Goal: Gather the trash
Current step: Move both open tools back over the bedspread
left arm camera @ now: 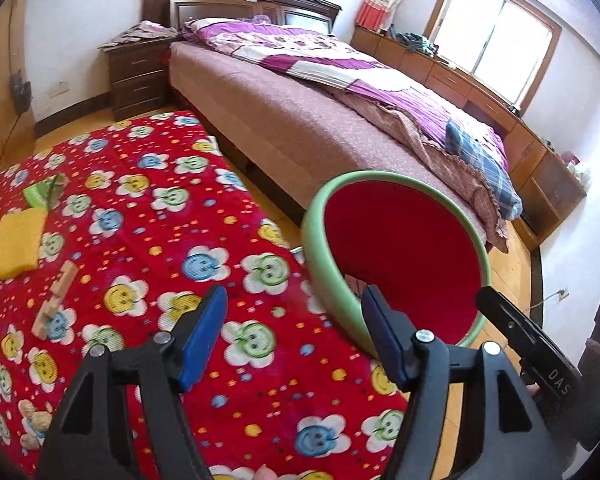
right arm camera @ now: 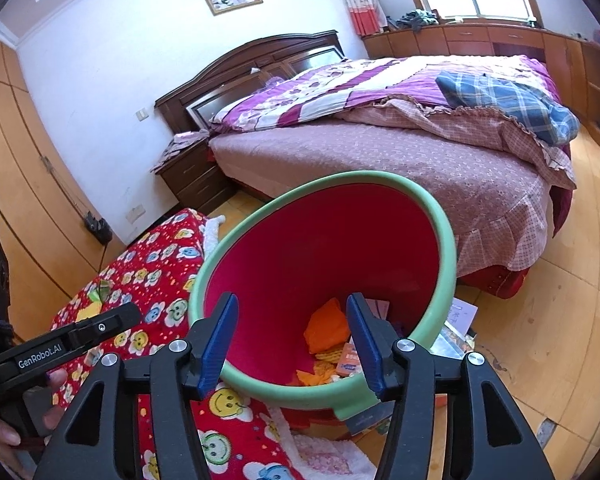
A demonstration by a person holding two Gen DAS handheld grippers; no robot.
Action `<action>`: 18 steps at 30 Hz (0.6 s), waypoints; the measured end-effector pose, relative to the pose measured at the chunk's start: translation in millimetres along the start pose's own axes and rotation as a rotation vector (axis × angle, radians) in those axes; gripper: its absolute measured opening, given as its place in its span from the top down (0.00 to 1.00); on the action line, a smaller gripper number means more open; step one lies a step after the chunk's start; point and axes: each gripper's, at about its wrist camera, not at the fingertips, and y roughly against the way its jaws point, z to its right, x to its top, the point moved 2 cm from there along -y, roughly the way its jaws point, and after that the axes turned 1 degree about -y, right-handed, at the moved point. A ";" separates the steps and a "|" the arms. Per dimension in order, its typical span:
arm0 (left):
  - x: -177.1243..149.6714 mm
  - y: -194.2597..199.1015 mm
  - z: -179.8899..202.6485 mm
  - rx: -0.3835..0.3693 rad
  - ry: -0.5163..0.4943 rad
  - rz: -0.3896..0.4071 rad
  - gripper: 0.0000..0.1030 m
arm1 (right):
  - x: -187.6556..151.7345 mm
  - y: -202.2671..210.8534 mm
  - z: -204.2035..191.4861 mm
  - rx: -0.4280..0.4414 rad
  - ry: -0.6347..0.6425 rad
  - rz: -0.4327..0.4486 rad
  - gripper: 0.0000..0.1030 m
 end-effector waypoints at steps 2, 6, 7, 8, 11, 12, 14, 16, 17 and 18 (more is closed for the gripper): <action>-1.4 4.5 -8.4 0.008 0.017 0.002 0.33 | -1.3 -0.2 -5.3 0.001 0.009 -0.004 0.44; -2.6 13.4 -25.0 0.013 0.055 0.007 0.33 | -3.2 -1.3 -14.9 0.008 0.027 -0.013 0.43; -3.1 15.5 -28.4 0.015 0.062 0.008 0.33 | -3.7 -1.9 -17.0 0.009 0.032 -0.016 0.43; -3.5 18.8 -33.7 0.019 0.072 0.010 0.33 | -4.1 -2.2 -19.4 0.010 0.036 -0.017 0.42; -4.5 26.0 -44.3 0.032 0.086 0.017 0.33 | -5.5 -2.9 -27.6 0.018 0.045 -0.019 0.34; -4.8 29.6 -49.2 0.038 0.091 0.020 0.33 | -5.9 -3.0 -29.9 0.022 0.047 -0.019 0.33; -5.0 35.9 -57.2 0.051 0.100 0.028 0.33 | -6.3 -3.8 -35.8 0.028 0.054 -0.024 0.33; -5.2 41.6 -65.5 0.066 0.110 0.038 0.33 | -6.6 -5.1 -41.2 0.037 0.061 -0.029 0.33; -5.6 46.1 -73.1 0.079 0.118 0.046 0.33 | -6.8 -5.2 -44.2 0.042 0.065 -0.031 0.33; -5.8 48.6 -77.6 0.087 0.122 0.049 0.33 | -7.1 -5.3 -46.9 0.046 0.069 -0.031 0.33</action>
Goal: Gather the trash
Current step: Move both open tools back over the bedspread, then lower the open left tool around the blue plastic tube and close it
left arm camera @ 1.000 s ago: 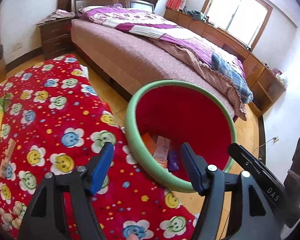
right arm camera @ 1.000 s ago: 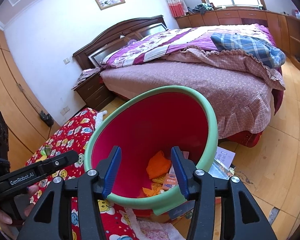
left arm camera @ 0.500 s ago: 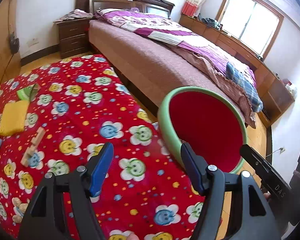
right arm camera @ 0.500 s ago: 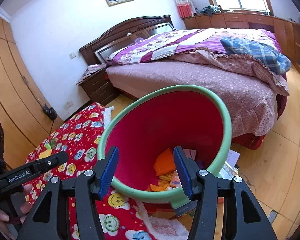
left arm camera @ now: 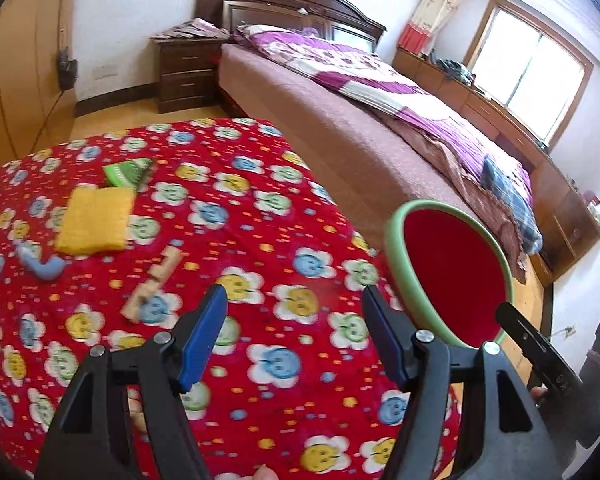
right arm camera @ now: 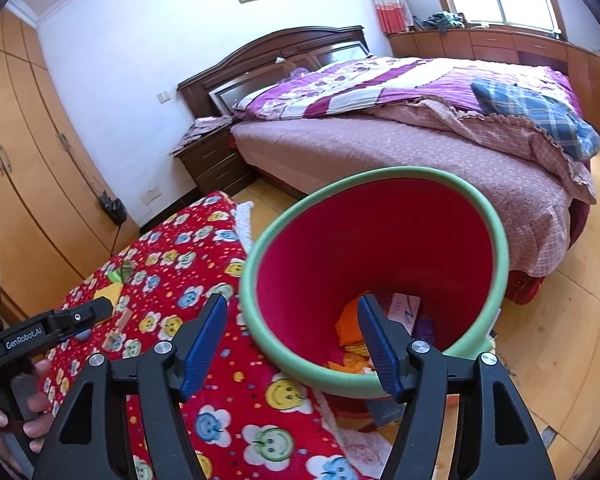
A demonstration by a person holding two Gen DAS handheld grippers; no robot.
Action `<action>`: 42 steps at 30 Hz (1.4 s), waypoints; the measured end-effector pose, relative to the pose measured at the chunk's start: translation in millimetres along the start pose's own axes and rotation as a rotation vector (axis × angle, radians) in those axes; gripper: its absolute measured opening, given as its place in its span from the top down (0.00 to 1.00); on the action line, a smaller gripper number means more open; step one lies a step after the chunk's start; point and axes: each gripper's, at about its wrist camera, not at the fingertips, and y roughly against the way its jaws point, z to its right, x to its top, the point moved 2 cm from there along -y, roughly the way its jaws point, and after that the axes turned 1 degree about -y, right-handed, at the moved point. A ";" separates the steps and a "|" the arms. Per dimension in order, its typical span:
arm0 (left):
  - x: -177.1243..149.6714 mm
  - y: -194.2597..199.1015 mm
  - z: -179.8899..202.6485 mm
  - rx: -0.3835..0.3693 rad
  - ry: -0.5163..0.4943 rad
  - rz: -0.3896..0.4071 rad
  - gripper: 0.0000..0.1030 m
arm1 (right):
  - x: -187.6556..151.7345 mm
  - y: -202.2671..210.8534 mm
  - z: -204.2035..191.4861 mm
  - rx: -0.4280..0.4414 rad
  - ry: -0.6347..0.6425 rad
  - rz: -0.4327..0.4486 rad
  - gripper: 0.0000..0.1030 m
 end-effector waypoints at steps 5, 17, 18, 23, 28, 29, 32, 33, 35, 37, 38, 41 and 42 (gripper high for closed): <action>5.4 11.4 -31.7 0.066 0.027 0.019 0.33 | -0.6 -4.0 -16.7 0.024 0.025 -0.013 0.33; 13.2 20.0 -128.5 0.267 0.073 0.015 0.33 | -9.6 -23.7 -50.9 0.076 0.057 -0.073 0.33; 12.9 18.4 -136.2 0.279 0.078 0.007 0.32 | -10.9 -25.6 -53.8 0.078 0.061 -0.079 0.33; 11.0 4.8 -177.3 0.341 0.093 -0.043 0.27 | -15.1 -33.2 -64.3 0.081 0.073 -0.101 0.33; 9.4 -12.7 -204.5 0.328 0.126 -0.084 0.27 | -20.9 -41.1 -74.8 0.082 0.088 -0.129 0.33; 9.2 -16.1 -208.2 0.327 0.126 -0.087 0.27 | -21.9 -42.7 -76.9 0.081 0.091 -0.134 0.33; 9.8 -25.2 -216.5 0.326 0.119 -0.087 0.27 | -25.0 -47.7 -82.7 0.080 0.100 -0.152 0.33; 9.6 -28.2 -219.6 0.321 0.122 -0.084 0.27 | -25.8 -48.5 -84.0 0.080 0.103 -0.156 0.33; 9.2 -32.5 -223.6 0.309 0.129 -0.084 0.27 | -27.0 -50.7 -86.7 0.077 0.110 -0.164 0.33; 9.1 -34.9 -226.6 0.295 0.139 -0.075 0.27 | -28.3 -53.1 -89.1 0.074 0.114 -0.169 0.33; 8.9 -35.8 -228.0 0.288 0.142 -0.068 0.27 | -29.0 -54.5 -90.1 0.072 0.116 -0.173 0.33; 8.8 -40.3 -226.8 0.290 0.121 -0.066 0.27 | -30.6 -56.9 -92.0 0.070 0.119 -0.184 0.33; 8.2 -41.5 -225.7 0.300 0.108 -0.065 0.27 | -30.8 -57.6 -92.2 0.070 0.120 -0.186 0.33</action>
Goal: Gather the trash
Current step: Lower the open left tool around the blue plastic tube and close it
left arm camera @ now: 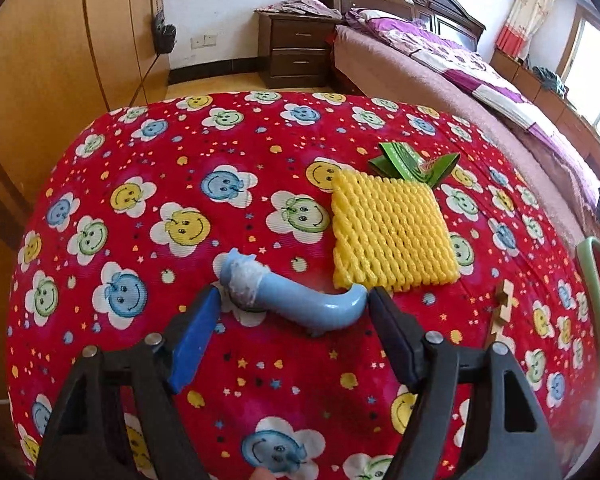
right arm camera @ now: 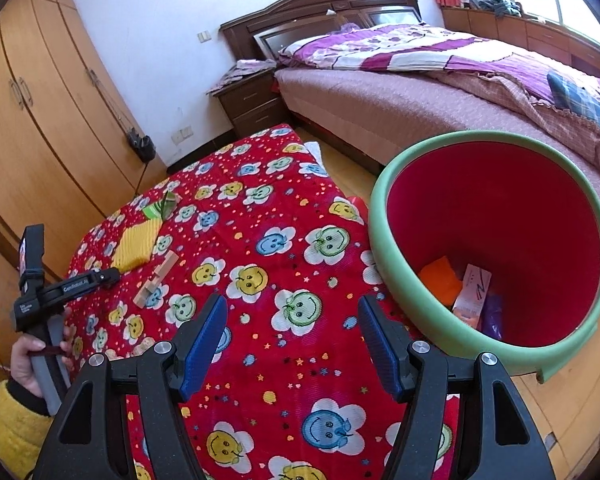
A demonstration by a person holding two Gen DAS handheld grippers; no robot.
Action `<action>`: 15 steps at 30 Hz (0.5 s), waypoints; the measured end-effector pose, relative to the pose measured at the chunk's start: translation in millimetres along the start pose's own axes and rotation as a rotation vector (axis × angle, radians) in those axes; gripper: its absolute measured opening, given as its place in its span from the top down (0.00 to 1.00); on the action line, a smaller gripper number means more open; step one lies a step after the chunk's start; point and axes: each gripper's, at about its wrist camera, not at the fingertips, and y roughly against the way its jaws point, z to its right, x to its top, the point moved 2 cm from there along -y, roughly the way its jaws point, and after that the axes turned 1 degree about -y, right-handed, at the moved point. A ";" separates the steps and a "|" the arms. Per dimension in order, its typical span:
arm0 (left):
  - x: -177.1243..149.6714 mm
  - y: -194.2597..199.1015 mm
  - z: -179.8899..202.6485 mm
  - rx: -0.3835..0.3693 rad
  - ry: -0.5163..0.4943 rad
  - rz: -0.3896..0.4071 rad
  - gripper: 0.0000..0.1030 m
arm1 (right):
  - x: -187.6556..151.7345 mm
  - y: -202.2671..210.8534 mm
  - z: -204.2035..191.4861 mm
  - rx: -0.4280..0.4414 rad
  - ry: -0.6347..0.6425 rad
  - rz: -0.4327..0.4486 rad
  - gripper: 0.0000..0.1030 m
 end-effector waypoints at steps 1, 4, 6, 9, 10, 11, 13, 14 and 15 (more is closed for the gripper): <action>-0.1 -0.5 1.4 0.008 -0.010 0.001 0.27 | -0.2 -0.8 -0.1 0.000 0.000 -0.003 0.33; -0.2 -0.7 6.3 0.033 -0.030 0.008 0.27 | -0.1 -3.0 -0.7 0.004 -0.001 -0.013 0.33; 0.0 -1.4 7.0 0.047 -0.019 0.012 0.27 | -0.7 -4.5 -1.6 0.010 0.000 -0.020 0.33; -0.6 -2.5 9.9 0.070 -0.033 0.014 0.27 | -1.1 -6.6 -3.4 0.022 0.004 -0.029 0.33; -1.1 -1.9 13.6 0.076 -0.042 0.017 0.27 | -1.3 -6.8 -3.5 0.023 0.005 -0.030 0.33; -1.7 -1.0 15.8 0.081 -0.055 0.020 0.27 | -1.5 -7.1 -3.6 0.024 0.005 -0.030 0.33; -2.2 0.0 16.3 0.080 -0.063 0.021 0.27 | -1.3 -7.9 -3.6 0.030 0.003 -0.034 0.33; -2.5 0.9 15.9 0.077 -0.060 0.021 0.27 | -1.2 -8.3 -3.9 0.032 0.003 -0.036 0.33; -4.0 2.0 15.2 0.071 -0.054 0.020 0.28 | -0.7 -8.5 -4.8 0.033 0.004 -0.037 0.33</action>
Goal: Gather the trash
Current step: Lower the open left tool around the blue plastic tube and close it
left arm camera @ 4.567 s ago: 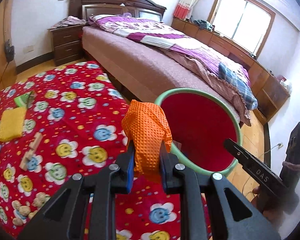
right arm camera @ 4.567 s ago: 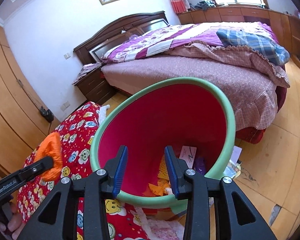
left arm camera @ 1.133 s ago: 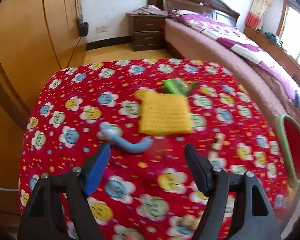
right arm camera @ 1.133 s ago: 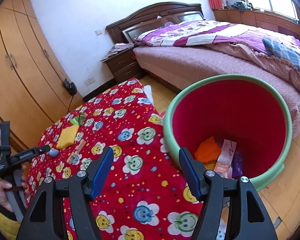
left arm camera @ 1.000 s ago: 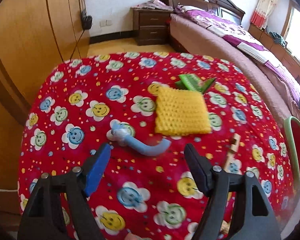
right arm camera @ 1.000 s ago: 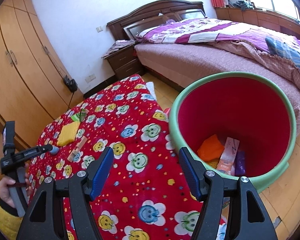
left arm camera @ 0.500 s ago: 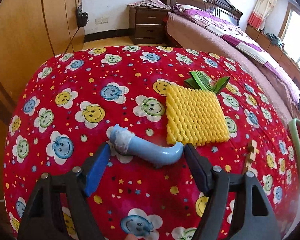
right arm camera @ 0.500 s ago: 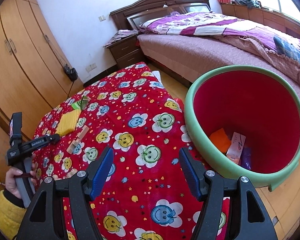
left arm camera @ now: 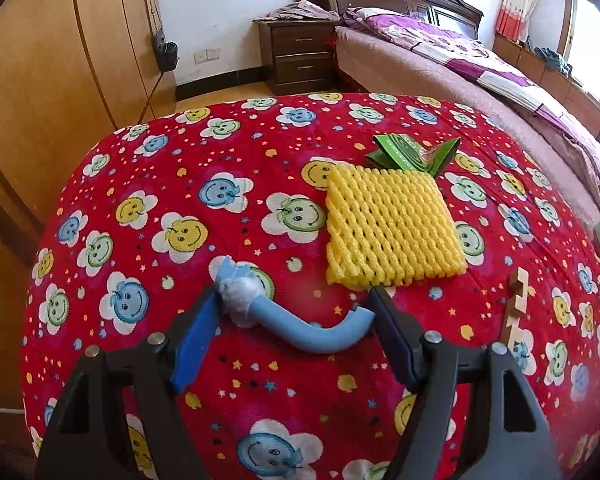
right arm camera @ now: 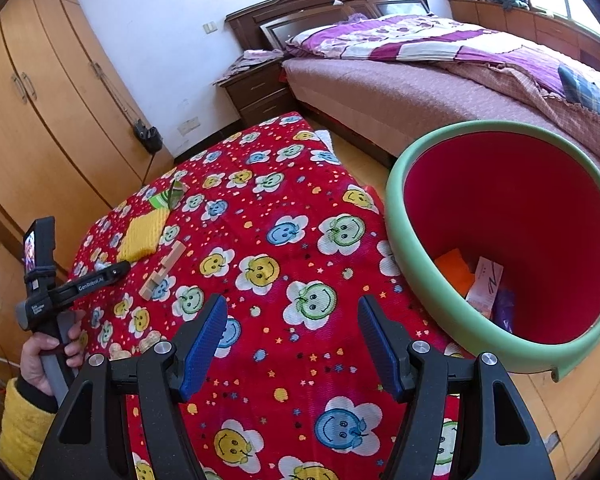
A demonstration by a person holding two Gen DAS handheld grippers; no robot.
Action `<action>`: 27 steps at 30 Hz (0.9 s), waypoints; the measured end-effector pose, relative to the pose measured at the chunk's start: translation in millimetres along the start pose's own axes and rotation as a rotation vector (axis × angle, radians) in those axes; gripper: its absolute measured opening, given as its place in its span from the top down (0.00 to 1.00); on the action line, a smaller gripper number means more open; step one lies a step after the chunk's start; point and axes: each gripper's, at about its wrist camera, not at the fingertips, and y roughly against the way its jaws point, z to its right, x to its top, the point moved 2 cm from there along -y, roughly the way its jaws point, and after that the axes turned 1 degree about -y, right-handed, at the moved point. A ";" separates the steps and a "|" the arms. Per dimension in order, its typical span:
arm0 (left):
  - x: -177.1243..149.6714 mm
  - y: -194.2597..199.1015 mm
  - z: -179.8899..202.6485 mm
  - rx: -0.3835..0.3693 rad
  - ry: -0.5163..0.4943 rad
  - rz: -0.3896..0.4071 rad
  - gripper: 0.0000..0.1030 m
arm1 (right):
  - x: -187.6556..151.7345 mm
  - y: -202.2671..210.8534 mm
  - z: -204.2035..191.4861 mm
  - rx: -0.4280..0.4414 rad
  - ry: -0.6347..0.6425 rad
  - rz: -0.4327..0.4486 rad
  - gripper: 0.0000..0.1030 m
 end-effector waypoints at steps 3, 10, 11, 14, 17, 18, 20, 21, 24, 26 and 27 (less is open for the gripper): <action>-3.7 5.1 -3.0 -0.013 0.013 0.000 0.28 | 0.4 0.5 -4.4 0.003 0.013 0.000 0.33; -15.1 36.3 -14.3 -0.058 0.087 0.035 0.28 | 2.4 -6.6 -27.2 0.035 0.063 -0.014 0.33; -17.1 41.2 -16.3 -0.068 0.101 0.041 0.28 | 2.5 -8.6 -30.6 0.041 0.069 -0.018 0.33; -24.0 54.2 -21.6 -0.086 0.139 0.055 0.28 | 1.9 -17.3 -43.6 0.060 0.090 -0.038 0.33; -31.1 62.9 -25.2 -0.085 0.171 0.060 0.28 | 1.6 -26.8 -58.1 0.079 0.109 -0.058 0.33; -33.8 64.8 -26.0 -0.085 0.178 0.061 0.28 | 1.6 -30.7 -64.3 0.086 0.116 -0.065 0.33; -38.0 66.2 -27.5 -0.076 0.189 0.062 0.28 | 1.6 -36.3 -73.7 0.096 0.128 -0.074 0.33; -40.5 66.5 -28.3 -0.069 0.195 0.063 0.28 | 1.7 -39.1 -77.7 0.100 0.133 -0.078 0.33; -45.4 63.6 -33.2 -0.050 0.208 0.059 0.28 | 2.1 -48.5 -91.0 0.110 0.143 -0.095 0.33; -47.8 63.1 -35.4 -0.042 0.214 0.060 0.28 | 2.4 -53.0 -97.4 0.116 0.145 -0.100 0.33; -48.8 63.8 -36.4 -0.036 0.216 0.066 0.28 | 2.7 -55.3 -100.9 0.120 0.145 -0.101 0.33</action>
